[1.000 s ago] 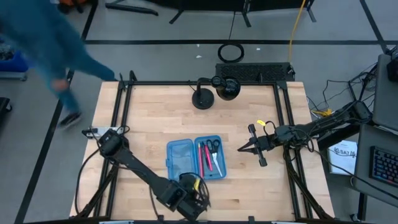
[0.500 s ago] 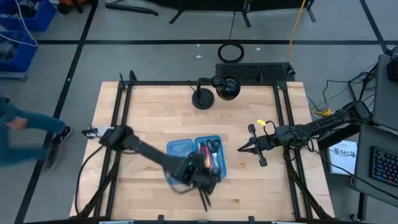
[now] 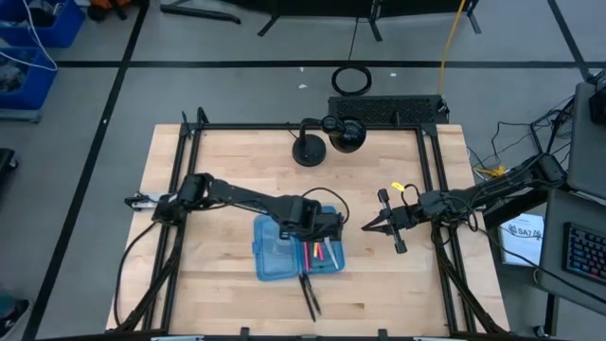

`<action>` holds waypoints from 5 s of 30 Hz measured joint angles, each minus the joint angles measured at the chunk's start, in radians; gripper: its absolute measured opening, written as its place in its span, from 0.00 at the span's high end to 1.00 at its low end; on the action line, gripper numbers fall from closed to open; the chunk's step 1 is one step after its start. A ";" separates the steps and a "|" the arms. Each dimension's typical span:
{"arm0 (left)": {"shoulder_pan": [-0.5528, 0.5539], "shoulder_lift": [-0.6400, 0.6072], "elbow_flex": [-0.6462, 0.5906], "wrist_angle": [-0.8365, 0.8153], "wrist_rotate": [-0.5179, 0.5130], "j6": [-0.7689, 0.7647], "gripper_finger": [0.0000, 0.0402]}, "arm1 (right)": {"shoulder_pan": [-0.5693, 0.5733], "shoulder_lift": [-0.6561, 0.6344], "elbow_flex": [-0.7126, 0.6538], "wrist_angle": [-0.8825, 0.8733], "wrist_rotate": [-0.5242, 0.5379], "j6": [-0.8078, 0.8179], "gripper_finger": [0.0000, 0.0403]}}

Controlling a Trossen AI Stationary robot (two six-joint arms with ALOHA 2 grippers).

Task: Pick & place school supplies into a supply box
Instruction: Put the yellow pen into the blue supply box, then put the right black pen into the blue supply box

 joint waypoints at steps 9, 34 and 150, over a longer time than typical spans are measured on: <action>0.031 0.007 -0.176 0.171 0.087 -0.034 0.95 | 0.000 0.000 0.000 0.000 0.000 0.000 1.00; -0.026 -0.104 -0.293 0.399 0.025 0.007 0.58 | 0.000 0.000 0.000 0.001 0.000 0.000 1.00; -0.437 -1.172 -1.855 1.712 -0.643 1.720 0.95 | 0.327 1.412 1.682 -1.243 0.211 1.378 1.00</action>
